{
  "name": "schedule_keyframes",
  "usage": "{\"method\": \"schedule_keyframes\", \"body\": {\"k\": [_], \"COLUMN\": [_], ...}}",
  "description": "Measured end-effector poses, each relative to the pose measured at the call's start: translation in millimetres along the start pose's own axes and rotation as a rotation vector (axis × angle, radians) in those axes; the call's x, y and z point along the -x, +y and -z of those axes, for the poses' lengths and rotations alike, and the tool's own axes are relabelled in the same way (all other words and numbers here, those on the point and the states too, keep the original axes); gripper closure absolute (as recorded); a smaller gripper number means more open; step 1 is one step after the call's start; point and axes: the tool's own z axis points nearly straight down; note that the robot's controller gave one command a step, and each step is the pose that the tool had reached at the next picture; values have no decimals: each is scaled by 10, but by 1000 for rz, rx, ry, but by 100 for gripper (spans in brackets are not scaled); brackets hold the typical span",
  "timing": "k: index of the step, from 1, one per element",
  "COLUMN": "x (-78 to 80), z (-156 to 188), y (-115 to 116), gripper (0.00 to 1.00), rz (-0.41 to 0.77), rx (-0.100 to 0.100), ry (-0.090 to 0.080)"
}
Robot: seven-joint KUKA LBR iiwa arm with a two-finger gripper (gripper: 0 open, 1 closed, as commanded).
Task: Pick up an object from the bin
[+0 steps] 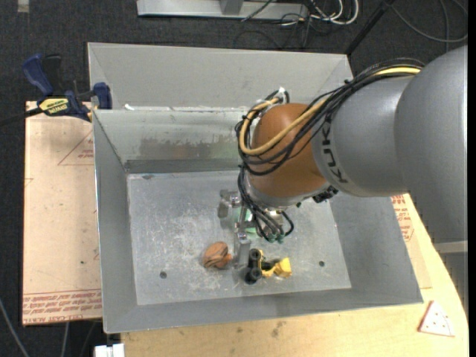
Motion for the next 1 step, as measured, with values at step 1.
{"method": "schedule_keyframes", "body": {"k": [1], "x": [-224], "z": [-209], "y": [-120], "gripper": [0], "rz": [-23], "rx": [-1], "ry": [7]}}
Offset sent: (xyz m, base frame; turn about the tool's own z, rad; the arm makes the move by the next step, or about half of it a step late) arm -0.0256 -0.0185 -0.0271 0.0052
